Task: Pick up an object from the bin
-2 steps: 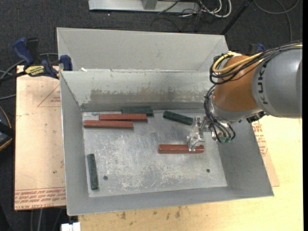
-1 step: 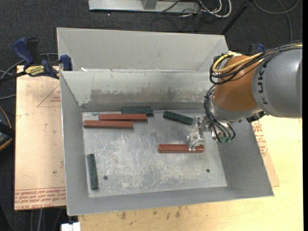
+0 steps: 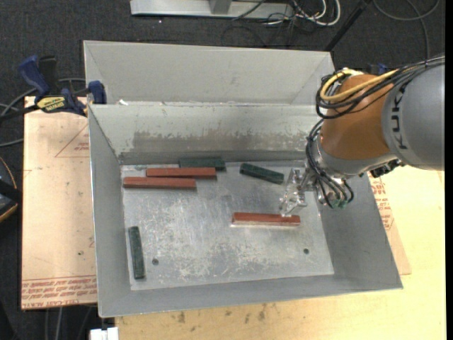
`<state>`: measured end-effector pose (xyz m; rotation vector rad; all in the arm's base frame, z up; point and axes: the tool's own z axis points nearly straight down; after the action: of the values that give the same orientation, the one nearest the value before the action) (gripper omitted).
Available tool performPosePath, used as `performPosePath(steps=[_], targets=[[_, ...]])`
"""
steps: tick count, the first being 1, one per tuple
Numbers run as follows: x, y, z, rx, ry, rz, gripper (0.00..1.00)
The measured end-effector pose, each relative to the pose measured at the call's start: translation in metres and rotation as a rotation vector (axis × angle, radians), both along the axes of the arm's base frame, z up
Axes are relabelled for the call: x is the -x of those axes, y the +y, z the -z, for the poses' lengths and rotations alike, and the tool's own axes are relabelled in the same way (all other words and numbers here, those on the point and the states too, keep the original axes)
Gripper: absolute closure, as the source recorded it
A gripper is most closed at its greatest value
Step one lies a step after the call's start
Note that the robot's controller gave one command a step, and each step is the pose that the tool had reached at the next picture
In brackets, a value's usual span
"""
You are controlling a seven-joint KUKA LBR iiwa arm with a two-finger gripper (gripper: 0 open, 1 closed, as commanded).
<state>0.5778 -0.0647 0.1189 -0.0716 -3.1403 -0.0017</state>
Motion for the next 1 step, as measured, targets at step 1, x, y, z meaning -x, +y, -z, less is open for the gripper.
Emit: performPosePath(steps=[1], targets=[[0.0418, 0.0248, 0.0381, 0.008, -0.013, -0.173, 0.0]])
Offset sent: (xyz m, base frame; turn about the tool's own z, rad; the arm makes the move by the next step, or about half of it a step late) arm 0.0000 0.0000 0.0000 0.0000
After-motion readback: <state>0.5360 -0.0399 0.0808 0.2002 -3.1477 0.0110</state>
